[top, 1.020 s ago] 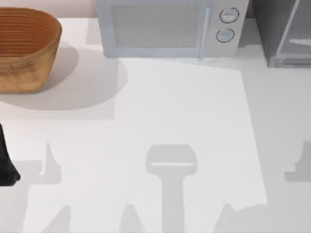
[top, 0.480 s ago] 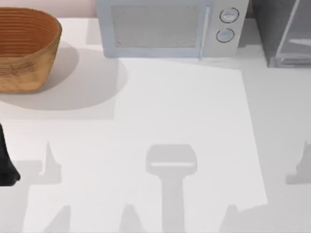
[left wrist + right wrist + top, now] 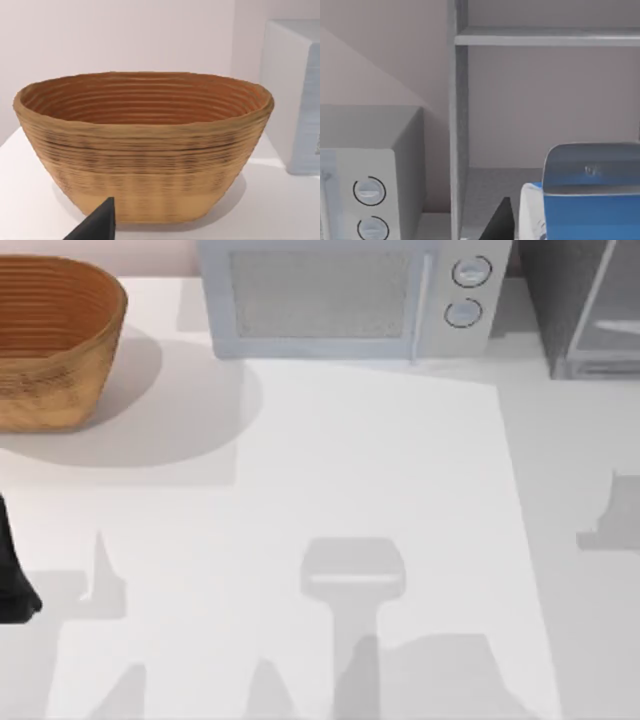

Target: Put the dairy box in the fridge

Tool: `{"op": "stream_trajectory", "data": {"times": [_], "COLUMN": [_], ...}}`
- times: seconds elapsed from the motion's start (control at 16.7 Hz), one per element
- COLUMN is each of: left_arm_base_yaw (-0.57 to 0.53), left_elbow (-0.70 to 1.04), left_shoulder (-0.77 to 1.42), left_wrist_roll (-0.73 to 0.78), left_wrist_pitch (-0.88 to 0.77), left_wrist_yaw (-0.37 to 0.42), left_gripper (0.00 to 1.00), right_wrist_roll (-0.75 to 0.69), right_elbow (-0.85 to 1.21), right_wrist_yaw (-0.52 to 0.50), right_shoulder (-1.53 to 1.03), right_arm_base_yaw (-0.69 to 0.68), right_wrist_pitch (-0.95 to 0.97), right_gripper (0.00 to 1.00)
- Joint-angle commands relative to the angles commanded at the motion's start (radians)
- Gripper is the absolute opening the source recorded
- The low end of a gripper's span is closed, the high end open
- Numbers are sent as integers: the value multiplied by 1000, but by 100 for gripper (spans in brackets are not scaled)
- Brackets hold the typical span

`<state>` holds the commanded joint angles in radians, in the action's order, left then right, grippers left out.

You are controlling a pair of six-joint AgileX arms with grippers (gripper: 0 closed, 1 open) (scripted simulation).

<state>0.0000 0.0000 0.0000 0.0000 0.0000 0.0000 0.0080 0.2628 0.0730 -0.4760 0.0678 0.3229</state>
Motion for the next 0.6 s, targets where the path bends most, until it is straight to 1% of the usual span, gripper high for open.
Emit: {"op": "stream_trajectory", "data": {"times": [0.6], "left_arm_base_yaw": [0], "left_elbow": [0], "left_shoulder": [0], "left_wrist_roll": [0], "left_wrist_pitch": [0], "left_wrist_yaw": [0], "left_gripper": [100], "right_wrist_roll": [6], "right_elbow": [481], "right_wrist_yaw": [123], "right_shoulder": [-1199], "right_arm_base_yaw": [145], "right_wrist_pitch": [593], "right_gripper": [0]}}
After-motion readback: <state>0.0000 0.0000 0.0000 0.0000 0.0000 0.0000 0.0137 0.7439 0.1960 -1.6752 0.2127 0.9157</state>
